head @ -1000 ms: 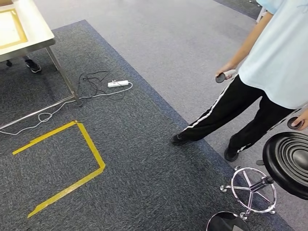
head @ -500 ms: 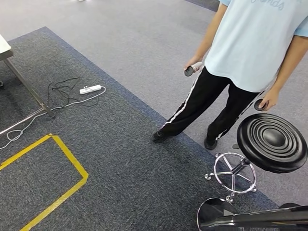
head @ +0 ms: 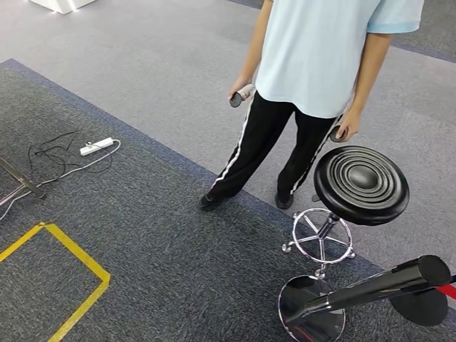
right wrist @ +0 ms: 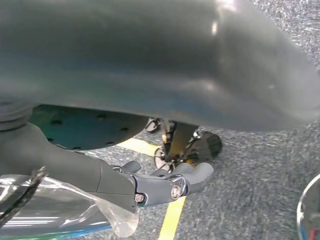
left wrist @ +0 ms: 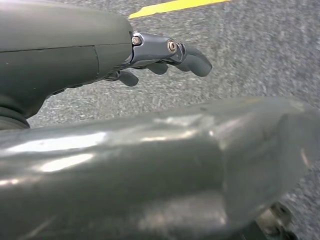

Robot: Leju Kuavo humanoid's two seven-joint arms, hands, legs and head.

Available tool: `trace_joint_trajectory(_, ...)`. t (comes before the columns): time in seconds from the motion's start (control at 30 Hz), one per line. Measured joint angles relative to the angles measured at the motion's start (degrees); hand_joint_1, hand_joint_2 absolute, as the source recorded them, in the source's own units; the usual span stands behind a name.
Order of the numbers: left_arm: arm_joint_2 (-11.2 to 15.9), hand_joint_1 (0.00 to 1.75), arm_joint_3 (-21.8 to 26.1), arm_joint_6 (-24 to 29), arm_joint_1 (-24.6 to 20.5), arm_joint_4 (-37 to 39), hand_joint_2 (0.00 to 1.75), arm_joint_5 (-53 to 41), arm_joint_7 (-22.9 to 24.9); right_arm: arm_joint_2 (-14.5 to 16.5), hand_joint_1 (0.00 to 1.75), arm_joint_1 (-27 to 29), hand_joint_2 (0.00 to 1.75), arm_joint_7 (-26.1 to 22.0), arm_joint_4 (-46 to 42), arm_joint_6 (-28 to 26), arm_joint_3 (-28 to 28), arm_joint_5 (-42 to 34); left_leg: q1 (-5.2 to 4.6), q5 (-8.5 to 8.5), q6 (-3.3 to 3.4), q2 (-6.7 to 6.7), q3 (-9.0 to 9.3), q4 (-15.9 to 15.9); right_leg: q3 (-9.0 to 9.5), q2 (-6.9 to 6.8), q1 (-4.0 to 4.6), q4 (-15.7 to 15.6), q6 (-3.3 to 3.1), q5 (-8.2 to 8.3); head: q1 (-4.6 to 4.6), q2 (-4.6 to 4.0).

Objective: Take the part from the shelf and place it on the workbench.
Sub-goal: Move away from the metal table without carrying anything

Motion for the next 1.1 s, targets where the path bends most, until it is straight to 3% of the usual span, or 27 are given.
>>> trace_joint_trajectory(0.03, -0.03, 0.00, 0.08, -0.28, -0.06, -0.03, 0.00, 0.00, -0.30, -0.01, 0.00, 0.13, 0.00, -0.01, 0.00, -0.03, -0.02, 0.00, 0.16, -0.47, -0.38, -0.63, 0.01, 0.36, -0.07, 0.57, -0.03, -0.05, -0.35, 0.09, -0.04, 0.00)
trace_joint_trajectory(0.1, -0.08, 0.00, 0.22, -0.90, -0.02, -0.07, 0.00, -0.03, -0.95, -0.01, 0.00, 0.19, 0.00, -0.09, 0.01, -0.03, -0.03, 0.00, 0.39, -3.25, -0.91, -3.33, -1.32, 3.94, 0.05, 1.76, -0.14, -0.20, -1.06, 0.37, -0.23, 0.00)
trace_joint_trajectory(0.17, -0.08, 0.00, 0.39, -1.32, 0.10, -0.08, 0.00, -0.09, -1.40, -0.02, 0.00, 0.13, 0.00, -0.23, 0.02, 0.08, -0.03, 0.00, 0.36, -7.24, -0.81, -5.56, -4.58, 11.56, -0.10, 3.11, 0.04, -0.17, -1.44, 0.52, -0.39, 0.00)
trace_joint_trajectory(0.2, -0.06, 0.00, 0.49, -1.47, 0.17, -0.08, 0.00, -0.11, -1.54, -0.02, 0.00, 0.15, 0.00, -0.28, 0.02, 0.14, -0.03, 0.00, 0.33, -8.43, -0.66, -5.90, -6.17, 14.98, -0.14, 3.90, 0.18, -0.15, -1.53, 0.55, -0.39, 0.00)
trace_joint_trajectory(0.23, -0.05, 0.00, 0.57, -1.61, 0.20, -0.08, 0.00, -0.14, -1.70, -0.03, 0.00, 0.22, 0.00, -0.31, 0.03, 0.17, -0.03, 0.00, 0.30, -8.45, -0.45, -6.08, -7.08, 16.71, -0.13, 4.74, 0.32, -0.13, -1.57, 0.56, -0.40, 0.00)
trace_joint_trajectory(0.27, -0.04, 0.00, 0.64, -1.76, 0.22, -0.08, 0.00, -0.16, -1.88, -0.03, 0.00, 0.29, 0.00, -0.31, 0.03, 0.18, -0.03, 0.00, 0.27, -7.25, -0.20, -6.23, -7.01, 16.18, -0.07, 5.60, 0.44, -0.11, -1.59, 0.57, -0.39, 0.00)
trace_joint_trajectory(0.3, -0.04, 0.00, 0.69, -1.90, 0.21, -0.08, 0.00, -0.21, -2.08, -0.03, 0.00, 0.32, 0.00, -0.32, 0.04, 0.18, -0.03, 0.00, 0.25, -5.07, 0.11, -6.57, -5.94, 13.42, 0.03, 6.47, 0.54, -0.09, -1.60, 0.57, -0.39, 0.00)
trace_joint_trajectory(0.37, -0.02, 0.00, 0.82, -2.08, 0.20, -0.08, 0.00, -0.39, -2.47, -0.02, 0.00, 0.26, 0.00, -0.33, 0.04, 0.18, -0.03, 0.00, 0.27, -0.83, 0.84, -9.10, -2.87, 5.79, 0.06, 8.03, 0.63, 0.01, -1.50, 0.60, -0.33, 0.00)
trace_joint_trajectory(0.43, -0.02, 0.00, 1.08, -2.12, 0.16, -0.08, 0.00, -0.54, -2.77, -0.02, 0.00, 0.16, 0.00, -0.33, 0.05, 0.18, -0.04, 0.00, 0.21, 0.40, 1.29, -11.42, -1.26, 1.58, -0.45, 9.37, 0.44, 0.13, -1.02, 0.80, -0.41, 0.00)
trace_joint_trajectory(0.47, -0.02, 0.00, 1.20, -2.11, 0.12, -0.08, 0.00, -0.56, -2.85, -0.02, 0.00, 0.19, 0.00, -0.33, 0.05, 0.19, -0.05, 0.00, 0.15, 0.24, 1.38, -11.63, -1.16, 1.20, -0.77, 9.99, 0.31, 0.11, -0.62, 0.98, -0.46, 0.00)
trace_joint_trajectory(0.5, -0.04, 0.00, 1.27, -2.11, 0.07, -0.08, 0.00, -0.56, -2.93, -0.03, 0.00, 0.29, 0.00, -0.34, 0.06, 0.20, -0.05, 0.00, 0.10, 0.27, 1.51, -11.05, -1.04, 0.78, -1.16, 10.64, 0.18, -0.02, -0.18, 1.16, -0.56, 0.00)
trace_joint_trajectory(0.53, -0.07, 0.00, 1.31, -2.10, 0.01, -0.08, 0.00, -0.58, -2.98, -0.05, 0.00, 0.39, 0.00, -0.38, 0.08, 0.22, -0.05, 0.00, 0.17, 0.49, 1.68, -10.32, -0.92, 0.37, -1.51, 10.38, 0.15, 0.11, 0.14, 1.07, -0.54, 0.00)
trace_joint_trajectory(0.57, -0.11, 0.00, 1.35, -2.10, -0.03, -0.08, 0.00, -0.61, -3.05, -0.08, 0.00, 0.40, 0.00, -0.42, 0.09, 0.26, -0.05, 0.00, 0.24, 0.72, 1.93, -9.51, -0.75, -0.09, -2.15, 9.27, 0.23, 0.93, 0.40, 0.46, -0.44, 0.00)
trace_joint_trajectory(0.6, -0.17, 0.00, 1.40, -2.11, -0.05, -0.08, 0.00, -0.65, -3.12, -0.10, 0.00, 0.31, 0.00, -0.46, 0.10, 0.27, -0.05, 0.00, 0.32, 0.94, 2.16, -8.58, -0.59, -0.55, -3.33, 7.62, 0.34, 2.91, 0.62, -0.79, -0.29, 0.00)
trace_joint_trajectory(0.67, -0.23, 0.00, 1.50, -2.12, 0.01, -0.08, 0.00, -0.75, -3.21, -0.14, 0.00, 0.07, 0.00, -0.50, 0.11, 0.30, -0.05, 0.00, 0.20, 1.03, 2.42, -6.66, -0.56, -0.79, -6.88, 4.24, 0.32, 10.03, 1.01, -4.46, -0.07, 0.00)
trace_joint_trajectory(0.73, -0.22, 0.00, 1.61, -2.12, 0.09, -0.08, 0.00, -0.81, -3.22, -0.16, 0.00, 0.14, 0.00, -0.51, 0.11, 0.31, -0.05, 0.00, 0.04, 0.96, 2.47, -4.77, -0.61, -0.76, -9.63, 3.20, 0.10, 15.74, 1.46, -6.29, -0.06, 0.00)
trace_joint_trajectory(0.77, -0.22, 0.00, 1.64, -2.12, 0.07, -0.08, 0.00, -0.83, -3.23, -0.16, 0.00, 0.25, 0.00, -0.51, 0.11, 0.31, -0.05, 0.00, 0.01, 0.91, 2.44, -3.96, -0.62, -0.74, -9.41, 2.93, 0.00, 15.57, 1.61, -5.64, -0.04, 0.00)
trace_joint_trajectory(0.8, -0.23, 0.00, 1.67, -2.12, 0.03, -0.08, 0.00, -0.85, -3.23, -0.17, 0.00, 0.34, 0.00, -0.51, 0.11, 0.30, -0.05, 0.00, 0.00, 0.83, 2.34, -3.21, -0.58, -0.73, -7.92, 2.50, -0.07, 13.05, 1.69, -4.09, -0.04, 0.00)
trace_joint_trajectory(0.87, -0.26, 0.00, 1.69, -2.12, -0.03, -0.08, 0.00, -0.89, -3.23, -0.23, 0.00, 0.28, 0.00, -0.51, 0.11, 0.30, -0.05, 0.00, -0.13, 0.54, 1.92, -2.01, -0.32, -0.61, -3.03, 0.48, -0.05, 4.73, 1.59, -0.81, -0.03, 0.00)
trace_joint_trajectory(0.93, -0.25, 0.00, 1.73, -2.14, -0.10, -0.09, 0.00, -0.89, -3.33, -0.29, 0.00, 0.10, 0.00, -0.57, 0.11, 0.40, -0.05, 0.00, -0.39, 0.23, 1.29, -1.09, 0.01, -0.43, -0.06, -0.81, 0.12, -0.06, 1.02, 0.41, -0.14, 0.00)
trace_joint_trajectory(1.03, -0.27, 0.00, 1.79, -2.19, -0.38, -0.10, 0.00, -0.89, -3.71, -0.31, 0.00, 0.29, 0.00, -0.59, 0.13, 0.60, -0.05, 0.00, -0.31, -0.09, 0.34, -0.43, 0.38, -0.28, -0.14, 0.40, 0.25, -0.57, -0.04, 0.55, -0.23, 0.00)
trace_joint_trajectory(1.1, -0.29, 0.00, 1.86, -2.22, -0.44, -0.11, 0.00, -0.93, -3.92, -0.32, 0.00, 0.33, 0.00, -0.57, 0.13, 0.67, -0.05, 0.00, -0.02, -2.16, -0.29, -2.66, -0.45, 2.17, -0.03, 1.47, 0.12, -0.79, -0.83, 0.90, -0.40, 0.00)
